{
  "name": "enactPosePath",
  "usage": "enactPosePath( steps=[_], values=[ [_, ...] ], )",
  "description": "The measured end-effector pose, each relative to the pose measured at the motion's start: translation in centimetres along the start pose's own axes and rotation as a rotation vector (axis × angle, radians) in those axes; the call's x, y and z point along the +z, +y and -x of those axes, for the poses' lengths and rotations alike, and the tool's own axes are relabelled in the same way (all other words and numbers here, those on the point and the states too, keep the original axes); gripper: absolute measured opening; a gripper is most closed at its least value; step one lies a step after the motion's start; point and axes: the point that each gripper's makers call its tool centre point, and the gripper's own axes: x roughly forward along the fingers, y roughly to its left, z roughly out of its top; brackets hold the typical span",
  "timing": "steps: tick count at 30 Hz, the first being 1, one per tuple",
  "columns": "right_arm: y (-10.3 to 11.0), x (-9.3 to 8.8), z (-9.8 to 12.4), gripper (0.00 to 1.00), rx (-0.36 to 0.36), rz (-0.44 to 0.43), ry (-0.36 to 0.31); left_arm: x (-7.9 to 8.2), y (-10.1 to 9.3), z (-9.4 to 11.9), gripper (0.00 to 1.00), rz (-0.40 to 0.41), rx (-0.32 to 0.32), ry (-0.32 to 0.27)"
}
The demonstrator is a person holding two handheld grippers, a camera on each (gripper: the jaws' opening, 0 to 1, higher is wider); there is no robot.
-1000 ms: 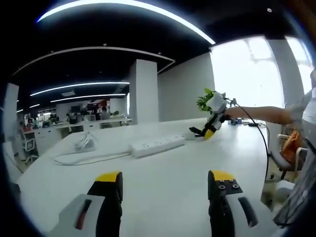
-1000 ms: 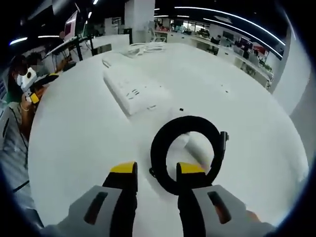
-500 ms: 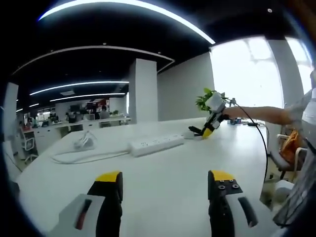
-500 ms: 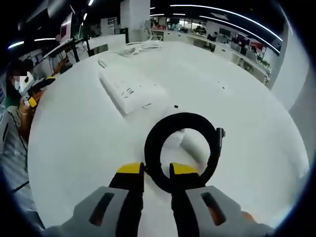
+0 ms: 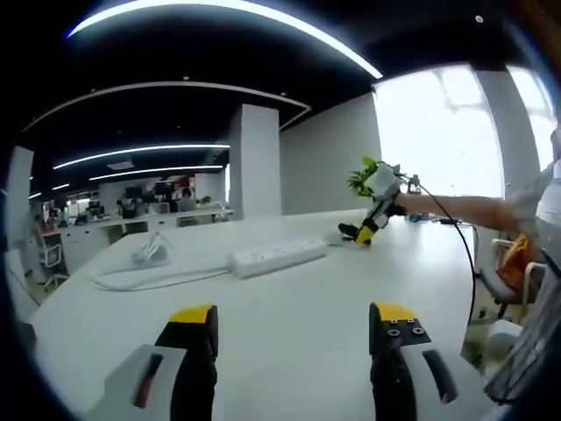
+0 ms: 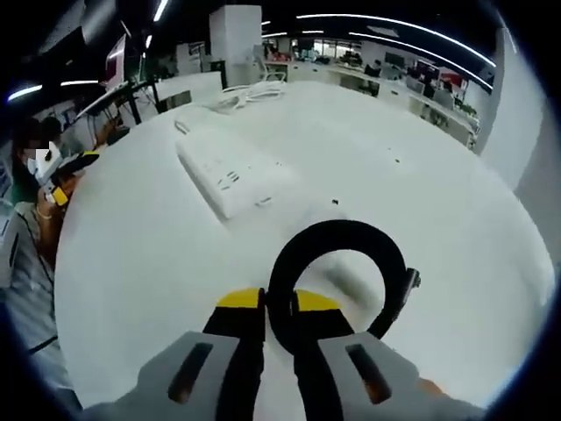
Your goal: Straighten the power strip on the desk, plug the charger into it
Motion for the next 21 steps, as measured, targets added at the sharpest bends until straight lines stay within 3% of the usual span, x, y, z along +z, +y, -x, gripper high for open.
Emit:
enactPosePath(
  steps=[10,21],
  values=[
    [0.1,4.1,2.0,0.08,0.061,-0.299,-0.303,0.4,-0.2,-0.4,0.71,-0.02,-0.011,0.003],
    [3.4,6.1,2.9,0.07,0.081,-0.365,-0.461,1.4,-0.8,-1.2,0.71,-0.066,-0.041,0.004]
  ],
)
